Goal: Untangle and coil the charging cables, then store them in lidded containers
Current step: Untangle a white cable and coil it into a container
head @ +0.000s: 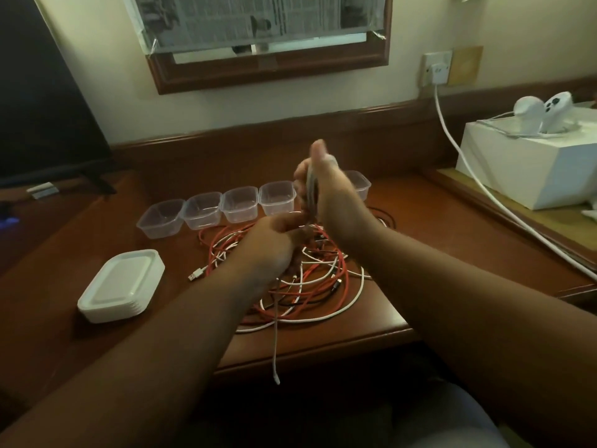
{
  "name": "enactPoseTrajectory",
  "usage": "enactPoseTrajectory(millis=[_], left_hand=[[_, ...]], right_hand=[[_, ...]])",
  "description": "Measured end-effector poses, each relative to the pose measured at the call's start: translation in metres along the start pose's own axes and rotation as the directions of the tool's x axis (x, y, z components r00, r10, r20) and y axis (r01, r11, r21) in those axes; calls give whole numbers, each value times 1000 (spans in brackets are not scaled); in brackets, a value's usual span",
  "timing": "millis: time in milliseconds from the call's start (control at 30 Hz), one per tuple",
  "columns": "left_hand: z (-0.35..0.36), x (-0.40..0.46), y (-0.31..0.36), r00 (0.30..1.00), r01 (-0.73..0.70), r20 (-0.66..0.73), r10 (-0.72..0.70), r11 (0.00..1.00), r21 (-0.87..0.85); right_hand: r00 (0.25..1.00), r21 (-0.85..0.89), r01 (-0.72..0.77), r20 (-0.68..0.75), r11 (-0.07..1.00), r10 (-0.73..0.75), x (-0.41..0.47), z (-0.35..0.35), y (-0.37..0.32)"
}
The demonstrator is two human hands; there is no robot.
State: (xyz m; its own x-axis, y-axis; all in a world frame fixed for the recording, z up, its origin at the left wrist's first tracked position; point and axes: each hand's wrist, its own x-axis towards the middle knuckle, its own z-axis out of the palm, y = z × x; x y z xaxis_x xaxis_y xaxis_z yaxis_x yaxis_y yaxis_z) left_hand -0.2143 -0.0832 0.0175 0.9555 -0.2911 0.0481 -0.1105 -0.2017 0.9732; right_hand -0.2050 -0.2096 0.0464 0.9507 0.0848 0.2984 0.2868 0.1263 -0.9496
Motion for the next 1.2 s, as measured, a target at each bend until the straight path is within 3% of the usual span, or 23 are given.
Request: enactPoseTrajectory(millis=[67,133,267,400,600,733,900,1000,1100,1200], left_hand=[[-5,0,-1,995,-87,59,78,980,181],[-7,-4,-2,992,-100,97,81,973,210],[-8,-7,-5,997,-17,74,2,979,202],[-10,-11,-15,983,124,96,-157,952,281],[-18,-16,-37,946,222,184,-265,948,228],[-24,-23,-50,882,363,270,-386,922,131],[-34,-37,-67,795,444,392,-463,884,145],[-39,-39,-68,865,331,302,-402,907,260],[-46,-37,-62,973,121,112,-200,863,490],[-50,-36,-48,1000,1,24,-13,893,450]], right_hand=[[996,-424,85,13,902,-88,-8,5,6],[985,-594,153,30,790,-168,-14,8,10],[982,-727,180,88,662,-170,-13,9,13],[968,-850,247,190,466,-166,-16,7,28],[940,-932,336,341,133,15,-26,1,42],[924,-935,352,355,43,143,-34,8,44],[925,-960,279,272,14,266,-37,4,68],[910,-970,233,240,63,339,-39,4,74],[923,-949,112,209,295,323,-39,9,73],[940,-797,-27,185,604,286,-38,15,64]])
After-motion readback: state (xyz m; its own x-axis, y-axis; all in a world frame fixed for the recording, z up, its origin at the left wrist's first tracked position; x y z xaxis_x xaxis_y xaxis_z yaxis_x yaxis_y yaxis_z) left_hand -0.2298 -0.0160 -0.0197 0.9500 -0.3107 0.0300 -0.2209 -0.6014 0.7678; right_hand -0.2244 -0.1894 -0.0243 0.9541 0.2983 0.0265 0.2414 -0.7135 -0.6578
